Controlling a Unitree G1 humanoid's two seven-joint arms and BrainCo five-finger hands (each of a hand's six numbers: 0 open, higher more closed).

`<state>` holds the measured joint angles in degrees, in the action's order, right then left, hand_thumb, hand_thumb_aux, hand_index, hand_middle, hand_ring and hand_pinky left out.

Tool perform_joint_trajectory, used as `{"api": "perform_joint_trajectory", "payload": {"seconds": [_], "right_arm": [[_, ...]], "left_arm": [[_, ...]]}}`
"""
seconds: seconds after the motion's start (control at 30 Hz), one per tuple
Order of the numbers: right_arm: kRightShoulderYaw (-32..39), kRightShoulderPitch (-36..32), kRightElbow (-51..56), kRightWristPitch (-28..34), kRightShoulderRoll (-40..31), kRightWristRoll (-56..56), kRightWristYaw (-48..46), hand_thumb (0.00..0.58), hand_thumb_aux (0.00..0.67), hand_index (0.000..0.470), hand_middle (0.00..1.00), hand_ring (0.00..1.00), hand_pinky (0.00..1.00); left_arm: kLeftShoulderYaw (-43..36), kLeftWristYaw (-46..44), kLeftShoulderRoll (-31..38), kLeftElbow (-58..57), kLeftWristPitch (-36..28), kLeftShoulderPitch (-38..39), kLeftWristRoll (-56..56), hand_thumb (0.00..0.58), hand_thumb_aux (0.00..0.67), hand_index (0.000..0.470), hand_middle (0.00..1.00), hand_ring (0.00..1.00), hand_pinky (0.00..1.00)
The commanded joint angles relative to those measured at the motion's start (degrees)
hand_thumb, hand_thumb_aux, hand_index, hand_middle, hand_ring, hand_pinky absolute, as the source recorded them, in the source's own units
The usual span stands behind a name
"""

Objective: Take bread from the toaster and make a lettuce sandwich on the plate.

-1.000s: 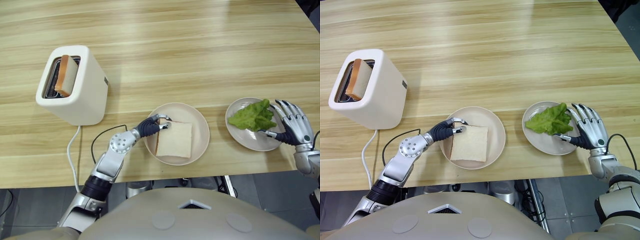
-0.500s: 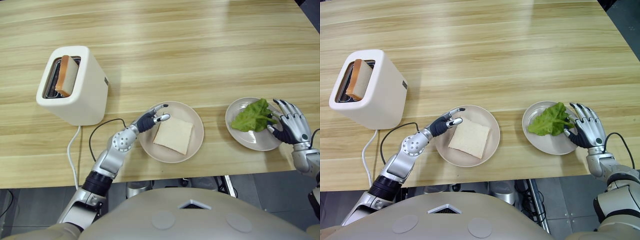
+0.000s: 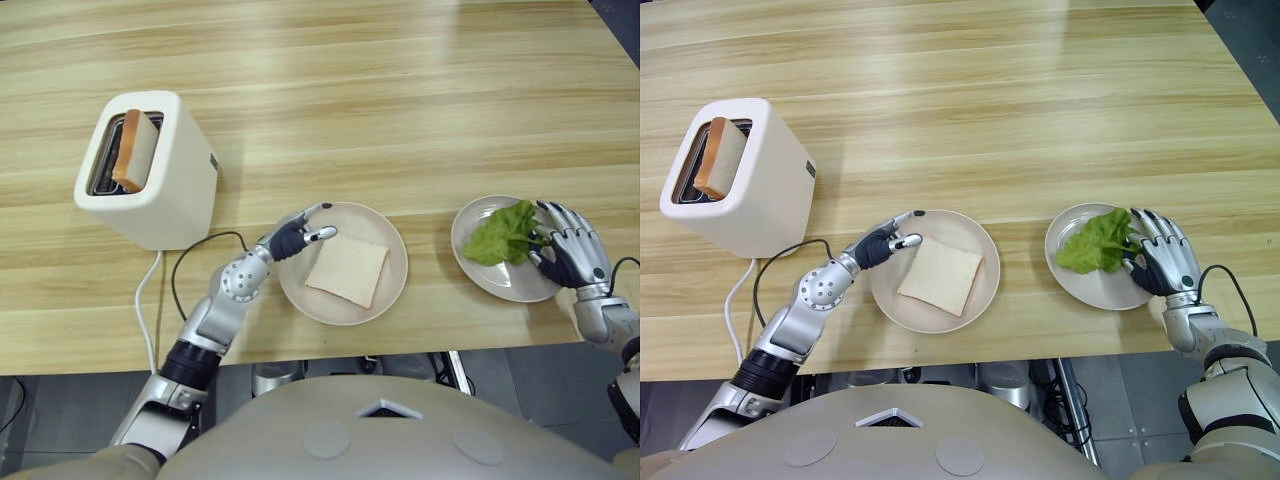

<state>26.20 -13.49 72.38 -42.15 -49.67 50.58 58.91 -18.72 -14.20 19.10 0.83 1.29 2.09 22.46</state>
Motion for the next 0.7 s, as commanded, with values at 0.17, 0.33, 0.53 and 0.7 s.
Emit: {"api": "perform_joint_trajectory", "payload": {"seconds": [0.17,0.33,0.53,0.7], "right_arm": [[-0.3,-5.0,-5.1,-5.6,-2.3,-0.8,1.1,0.580,0.670,0.460,1.00,1.00,1.00],[-0.1,-7.7,-11.2,-9.5,-2.9,-0.3,0.2,0.580,0.670,0.460,1.00,1.00,1.00],[-0.9,-9.1,-23.8,-11.8,-2.5,0.4,-3.2,0.580,0.670,0.460,1.00,1.00,1.00],[-2.8,-8.6,-34.2,-12.8,-1.2,-1.9,-9.1,0.580,0.670,0.460,1.00,1.00,1.00]], "left_arm": [[4.1,2.6,0.4,4.9,-0.1,-1.0,0.1,0.000,0.000,0.000,1.00,1.00,1.00],[7.3,3.4,1.2,6.7,-0.1,-1.8,-0.9,0.000,0.000,0.000,1.00,1.00,1.00],[9.3,3.4,1.0,6.6,0.1,-2.7,-1.4,0.000,0.000,0.000,1.00,1.00,1.00],[10.8,3.2,1.5,7.6,0.2,-3.6,-1.9,0.000,0.000,0.000,1.00,1.00,1.00]]}}
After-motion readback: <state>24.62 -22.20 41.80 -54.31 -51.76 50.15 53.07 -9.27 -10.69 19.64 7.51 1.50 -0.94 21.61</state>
